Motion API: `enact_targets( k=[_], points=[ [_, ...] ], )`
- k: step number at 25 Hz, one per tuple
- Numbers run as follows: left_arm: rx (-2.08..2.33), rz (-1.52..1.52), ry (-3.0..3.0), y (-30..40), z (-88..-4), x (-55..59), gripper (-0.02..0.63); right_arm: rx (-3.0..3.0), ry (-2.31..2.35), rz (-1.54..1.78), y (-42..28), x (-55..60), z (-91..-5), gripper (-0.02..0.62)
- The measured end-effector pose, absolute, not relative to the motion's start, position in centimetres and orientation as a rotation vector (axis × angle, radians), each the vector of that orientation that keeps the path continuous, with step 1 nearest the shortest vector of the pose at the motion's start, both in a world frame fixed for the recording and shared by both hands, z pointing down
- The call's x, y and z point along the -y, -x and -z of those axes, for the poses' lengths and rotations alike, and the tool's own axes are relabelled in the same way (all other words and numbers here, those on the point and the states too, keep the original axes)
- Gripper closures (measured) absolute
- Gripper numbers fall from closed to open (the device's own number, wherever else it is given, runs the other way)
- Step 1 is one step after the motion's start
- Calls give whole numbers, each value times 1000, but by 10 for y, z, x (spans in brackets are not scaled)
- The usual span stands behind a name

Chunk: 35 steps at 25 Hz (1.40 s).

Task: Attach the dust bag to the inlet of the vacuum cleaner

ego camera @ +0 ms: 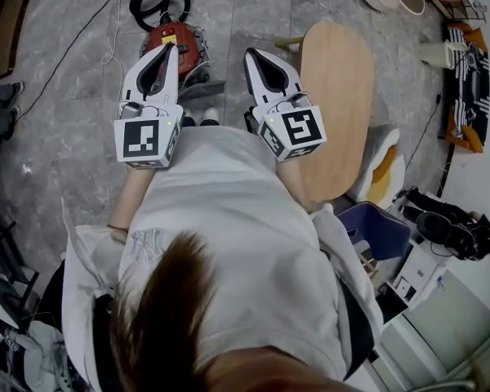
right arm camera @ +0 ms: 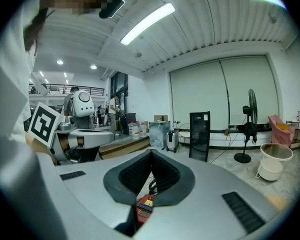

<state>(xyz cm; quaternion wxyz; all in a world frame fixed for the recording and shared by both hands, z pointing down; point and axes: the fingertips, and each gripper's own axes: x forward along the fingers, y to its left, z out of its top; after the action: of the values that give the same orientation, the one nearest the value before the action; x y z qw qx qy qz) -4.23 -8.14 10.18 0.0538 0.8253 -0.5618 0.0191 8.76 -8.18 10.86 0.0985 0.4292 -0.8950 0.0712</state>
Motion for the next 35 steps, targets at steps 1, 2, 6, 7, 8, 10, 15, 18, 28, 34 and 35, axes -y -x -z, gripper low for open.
enact_targets(
  k=[1, 2, 6, 7, 8, 10, 15, 18, 28, 34, 35],
  points=[
    [1702, -60, -2509, 41, -102, 81, 591, 2645, -1274, -209, -89, 81, -109, 594],
    [1699, -60, -2511, 41, -103, 80, 589, 2643, -1278, -208, -90, 81, -109, 594],
    [1696, -64, -2514, 39, -102, 78, 589, 2638, -1282, -210, -94, 78, -110, 594],
    [1697, -66, -2512, 39, -103, 78, 589, 2635, -1285, -211, -95, 77, -110, 594],
    [1698, -67, -2510, 39, -103, 77, 589, 2633, -1287, -213, -96, 77, -111, 594],
    [1701, -66, -2507, 40, -103, 76, 589, 2631, -1291, -217, -97, 76, -111, 594],
    [1703, -67, -2500, 42, -106, 77, 589, 2623, -1282, -216, -97, 76, -113, 594],
    [1703, -67, -2498, 42, -105, 77, 589, 2622, -1283, -217, -97, 76, -113, 594],
    [1698, -61, -2502, 42, -105, 77, 589, 2621, -1297, -216, -96, 78, -112, 594],
    [1706, -61, -2497, 44, -106, 77, 589, 2622, -1289, -213, -94, 78, -113, 594],
    [1706, -60, -2497, 44, -106, 77, 589, 2622, -1288, -213, -94, 77, -113, 594]
  ],
)
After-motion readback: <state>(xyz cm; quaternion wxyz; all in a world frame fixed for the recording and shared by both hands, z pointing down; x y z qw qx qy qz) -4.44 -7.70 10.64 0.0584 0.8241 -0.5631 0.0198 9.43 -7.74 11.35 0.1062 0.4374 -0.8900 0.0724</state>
